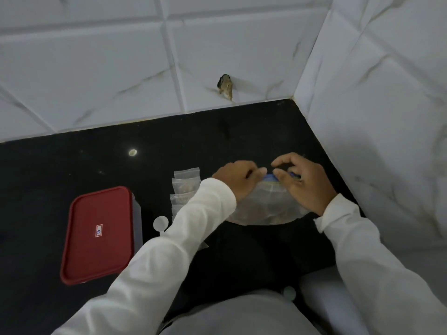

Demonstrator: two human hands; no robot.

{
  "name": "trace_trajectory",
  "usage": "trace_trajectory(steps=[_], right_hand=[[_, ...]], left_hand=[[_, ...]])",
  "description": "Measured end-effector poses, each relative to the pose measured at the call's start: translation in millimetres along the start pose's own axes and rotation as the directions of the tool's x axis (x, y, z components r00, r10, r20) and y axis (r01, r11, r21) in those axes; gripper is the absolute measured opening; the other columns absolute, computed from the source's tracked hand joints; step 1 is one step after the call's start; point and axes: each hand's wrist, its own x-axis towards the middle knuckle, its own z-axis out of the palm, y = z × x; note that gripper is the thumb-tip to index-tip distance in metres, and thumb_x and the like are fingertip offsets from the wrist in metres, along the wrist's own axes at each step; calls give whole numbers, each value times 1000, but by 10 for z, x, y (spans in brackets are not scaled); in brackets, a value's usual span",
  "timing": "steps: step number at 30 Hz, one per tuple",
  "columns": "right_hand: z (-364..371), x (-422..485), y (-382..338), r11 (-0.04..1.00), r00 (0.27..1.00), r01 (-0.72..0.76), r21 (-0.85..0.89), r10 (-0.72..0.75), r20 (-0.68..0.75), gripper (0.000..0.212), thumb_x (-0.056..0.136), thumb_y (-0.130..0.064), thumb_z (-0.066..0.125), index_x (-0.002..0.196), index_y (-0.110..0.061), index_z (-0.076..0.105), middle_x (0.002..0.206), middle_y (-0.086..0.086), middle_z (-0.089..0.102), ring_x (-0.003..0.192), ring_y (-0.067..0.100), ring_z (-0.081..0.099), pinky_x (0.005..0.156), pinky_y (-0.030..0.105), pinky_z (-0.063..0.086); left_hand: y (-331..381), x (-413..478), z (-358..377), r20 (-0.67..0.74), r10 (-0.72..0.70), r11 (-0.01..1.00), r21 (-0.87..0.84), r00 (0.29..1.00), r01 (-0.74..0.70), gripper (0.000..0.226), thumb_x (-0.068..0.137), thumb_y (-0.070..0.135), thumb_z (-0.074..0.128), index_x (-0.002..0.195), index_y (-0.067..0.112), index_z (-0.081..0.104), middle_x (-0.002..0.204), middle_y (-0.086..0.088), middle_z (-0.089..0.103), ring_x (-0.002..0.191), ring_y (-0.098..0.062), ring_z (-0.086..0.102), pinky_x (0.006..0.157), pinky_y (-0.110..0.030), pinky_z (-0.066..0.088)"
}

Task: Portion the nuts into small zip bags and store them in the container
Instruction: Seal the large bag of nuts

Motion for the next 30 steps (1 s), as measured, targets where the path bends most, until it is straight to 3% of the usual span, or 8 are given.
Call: trace_trajectory(steps=[5,9,11,15,18,23,26,30], right_hand=[[-71,-68,-3,923,952,290,-254,-249,180,49,84,-66,51,98,-21,65,90,-8,59,79,4,56,73,19,45],[-20,-75,73,662,822,568,-488,-471,318,21,81,-36,69,82,-14,67,71,1,63,64,18,60,61,31,45],[14,-72,56,691,853,520,-501,-389,349,26,62,-15,87,77,-15,65,66,1,61,59,18,60,55,28,42],[38,-59,45,786,912,283,-550,-43,408,18,88,-17,64,105,-14,61,99,5,63,93,21,62,80,31,47],[45,-69,78,856,878,218,-468,37,477,10,94,-17,54,102,-14,60,95,4,63,90,23,64,78,30,49],[-41,-202,-8,763,906,303,-571,-44,422,32,98,-45,45,121,-23,48,110,-5,53,98,13,56,84,29,48],[-26,-254,9,692,862,365,-623,2,507,34,92,-37,60,119,-21,48,112,-2,56,100,15,57,79,26,43],[42,-254,135,774,892,224,-591,80,444,16,93,-29,58,104,-18,58,89,-1,59,81,16,57,70,24,34]], left_hand=[[-5,67,17,188,-218,973,-29,958,227,41,101,45,42,109,15,69,109,-8,67,104,-26,61,91,-36,44],[-41,132,48,218,-300,946,-58,929,319,39,99,43,48,101,10,68,103,-11,68,99,-29,63,91,-37,46],[-39,60,96,166,-277,960,-1,946,281,48,99,52,40,100,13,68,94,-7,66,93,-27,63,86,-37,47],[-96,-177,219,-113,140,916,392,984,-86,40,98,57,34,105,26,58,101,2,60,92,-22,60,84,-41,49],[-180,-154,217,58,236,813,536,970,-230,30,90,36,64,114,23,51,109,0,58,100,-20,58,84,-38,51],[-281,-31,213,67,41,956,287,997,-59,31,104,44,34,101,24,58,90,-1,60,89,-24,62,87,-40,50],[-336,-44,225,126,-8,998,62,992,0,37,103,50,29,83,30,53,83,3,58,88,-23,61,88,-39,49],[-366,-124,282,113,209,942,245,971,-231,29,97,55,42,104,29,49,90,5,61,82,-19,62,76,-35,49]])
